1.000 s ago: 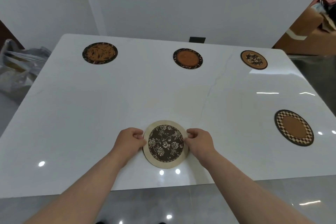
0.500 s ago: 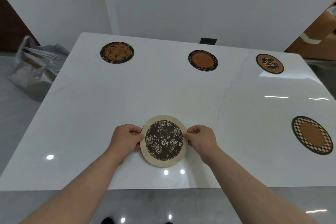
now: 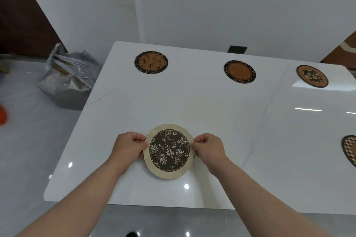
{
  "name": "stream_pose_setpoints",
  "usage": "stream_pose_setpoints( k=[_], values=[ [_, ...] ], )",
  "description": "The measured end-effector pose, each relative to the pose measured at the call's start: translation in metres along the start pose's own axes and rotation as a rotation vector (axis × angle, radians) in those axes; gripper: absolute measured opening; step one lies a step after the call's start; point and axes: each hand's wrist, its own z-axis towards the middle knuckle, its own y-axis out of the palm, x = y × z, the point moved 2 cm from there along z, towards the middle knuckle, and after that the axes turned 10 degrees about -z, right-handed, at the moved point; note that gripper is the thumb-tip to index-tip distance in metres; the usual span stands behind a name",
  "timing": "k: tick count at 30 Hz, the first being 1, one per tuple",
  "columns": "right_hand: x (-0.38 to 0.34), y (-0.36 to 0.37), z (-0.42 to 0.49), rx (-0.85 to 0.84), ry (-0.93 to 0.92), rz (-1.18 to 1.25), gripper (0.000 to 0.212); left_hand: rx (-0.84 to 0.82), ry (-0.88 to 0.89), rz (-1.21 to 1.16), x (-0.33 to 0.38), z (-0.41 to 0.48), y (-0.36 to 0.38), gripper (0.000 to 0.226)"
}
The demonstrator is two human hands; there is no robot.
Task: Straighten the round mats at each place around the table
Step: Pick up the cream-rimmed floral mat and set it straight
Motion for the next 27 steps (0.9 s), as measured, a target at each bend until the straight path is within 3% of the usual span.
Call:
stream_pose_setpoints(
  k=[27],
  values=[
    [-0.050,0.096,-0.005,-0.051,-0.005,-0.063,0.008,0.066,-0.029,0.113,0.007,0.050,-0.101,0.012]
  ],
)
